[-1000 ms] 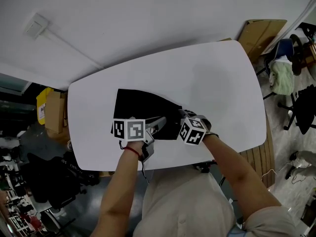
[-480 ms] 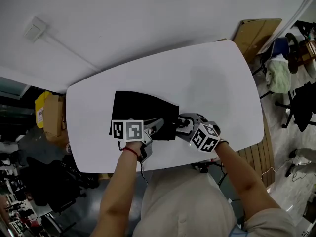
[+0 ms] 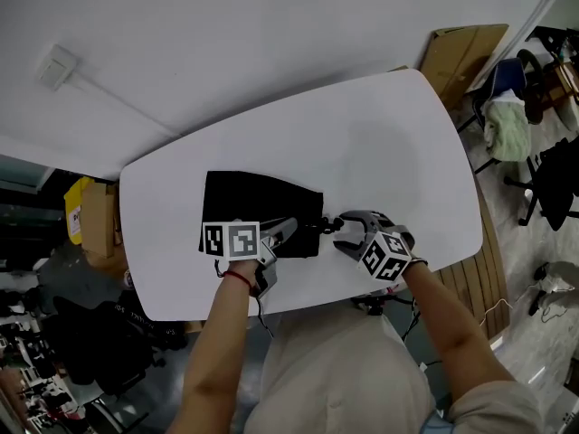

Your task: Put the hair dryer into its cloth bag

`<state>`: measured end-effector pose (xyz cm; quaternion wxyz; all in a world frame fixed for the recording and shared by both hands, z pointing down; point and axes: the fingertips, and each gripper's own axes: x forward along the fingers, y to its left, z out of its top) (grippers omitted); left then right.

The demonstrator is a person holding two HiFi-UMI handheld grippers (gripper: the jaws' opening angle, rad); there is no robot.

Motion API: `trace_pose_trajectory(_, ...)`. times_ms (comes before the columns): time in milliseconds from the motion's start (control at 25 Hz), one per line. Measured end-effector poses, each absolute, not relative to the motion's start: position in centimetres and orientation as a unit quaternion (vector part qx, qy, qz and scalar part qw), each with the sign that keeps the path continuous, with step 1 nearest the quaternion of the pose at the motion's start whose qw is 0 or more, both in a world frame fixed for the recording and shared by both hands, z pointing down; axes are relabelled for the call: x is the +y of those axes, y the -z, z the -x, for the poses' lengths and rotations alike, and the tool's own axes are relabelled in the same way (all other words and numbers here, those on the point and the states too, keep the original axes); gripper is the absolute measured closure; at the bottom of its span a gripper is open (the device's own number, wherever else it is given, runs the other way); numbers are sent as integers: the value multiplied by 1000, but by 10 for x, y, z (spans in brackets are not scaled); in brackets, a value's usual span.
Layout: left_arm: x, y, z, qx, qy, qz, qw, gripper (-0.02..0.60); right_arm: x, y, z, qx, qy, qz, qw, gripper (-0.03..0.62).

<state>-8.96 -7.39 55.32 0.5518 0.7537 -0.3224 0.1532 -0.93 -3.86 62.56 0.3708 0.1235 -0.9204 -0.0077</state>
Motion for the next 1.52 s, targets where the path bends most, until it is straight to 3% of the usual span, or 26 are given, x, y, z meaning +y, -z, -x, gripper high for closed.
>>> trace_pose_trajectory(80,-74,-554,89,-323,-154,-753,553,560,-40,-627,16,-917,38,-109,381,353)
trace_pose_trajectory(200,-73,-555,89,-323,-155,-751,554,560,-42,-631,22,-909,78,-99,397,456)
trace_pose_trajectory(360,-72,-555,90,-323,-155,-751,555,560,-40,-632,24,-905,94,-83,406,483)
trace_pose_trajectory(840,-69,-543,94,-324,-144,-757,549,560,-45,-593,37,-920,103,-62,372,491)
trace_pose_trajectory(1520,-63,-535,97,-318,-120,-763,550,560,-54,-591,107,-939,55,-59,334,491)
